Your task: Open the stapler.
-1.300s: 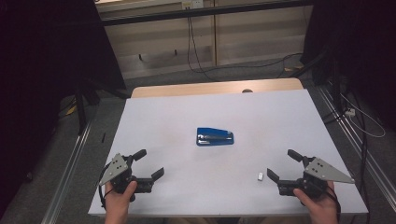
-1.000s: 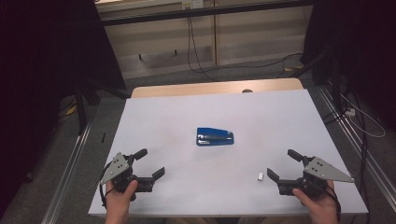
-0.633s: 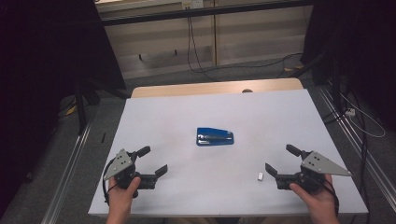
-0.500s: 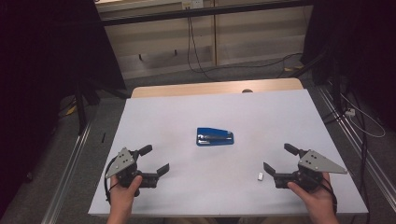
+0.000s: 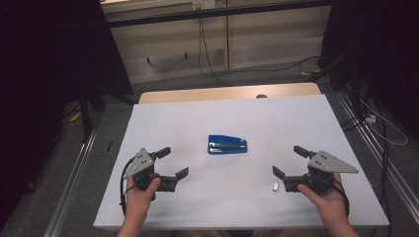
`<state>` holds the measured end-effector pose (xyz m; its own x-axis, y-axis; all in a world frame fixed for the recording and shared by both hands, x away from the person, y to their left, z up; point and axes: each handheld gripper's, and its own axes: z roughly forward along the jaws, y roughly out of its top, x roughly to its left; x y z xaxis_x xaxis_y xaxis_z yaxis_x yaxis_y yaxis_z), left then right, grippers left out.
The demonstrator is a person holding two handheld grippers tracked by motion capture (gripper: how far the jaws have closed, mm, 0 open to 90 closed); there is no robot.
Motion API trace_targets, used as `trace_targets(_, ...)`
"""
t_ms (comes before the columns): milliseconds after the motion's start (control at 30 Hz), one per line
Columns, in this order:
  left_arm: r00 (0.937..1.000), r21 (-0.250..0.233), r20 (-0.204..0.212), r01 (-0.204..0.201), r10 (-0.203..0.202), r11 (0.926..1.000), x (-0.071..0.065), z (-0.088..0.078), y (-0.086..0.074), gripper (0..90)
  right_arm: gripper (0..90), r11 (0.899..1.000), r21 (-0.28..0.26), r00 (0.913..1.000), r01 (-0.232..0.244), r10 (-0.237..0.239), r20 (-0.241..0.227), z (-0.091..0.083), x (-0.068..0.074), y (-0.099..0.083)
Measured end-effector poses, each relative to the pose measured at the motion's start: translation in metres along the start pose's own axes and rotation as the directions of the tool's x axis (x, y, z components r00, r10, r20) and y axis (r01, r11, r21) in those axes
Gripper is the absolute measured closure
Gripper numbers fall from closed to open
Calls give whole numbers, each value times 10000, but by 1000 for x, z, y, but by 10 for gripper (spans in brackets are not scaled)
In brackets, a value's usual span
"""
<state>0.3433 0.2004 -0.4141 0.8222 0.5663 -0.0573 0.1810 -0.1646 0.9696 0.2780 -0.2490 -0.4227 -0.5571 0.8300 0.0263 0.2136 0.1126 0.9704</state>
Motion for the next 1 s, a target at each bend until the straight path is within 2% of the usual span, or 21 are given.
trace_targets(467, 9999, 37, 165, -45, 44, 10000, 2, 23, 10, 36, 31, 10000, 71, 9994, -49, 51, -345, 32, 8, 10)
trace_targets(1000, 9995, -46, 264, 166, -165, 9999, 6, 37, 15, 36, 36, 10000, -15, 9990, -91, 90, -440, 49, 10, 19)
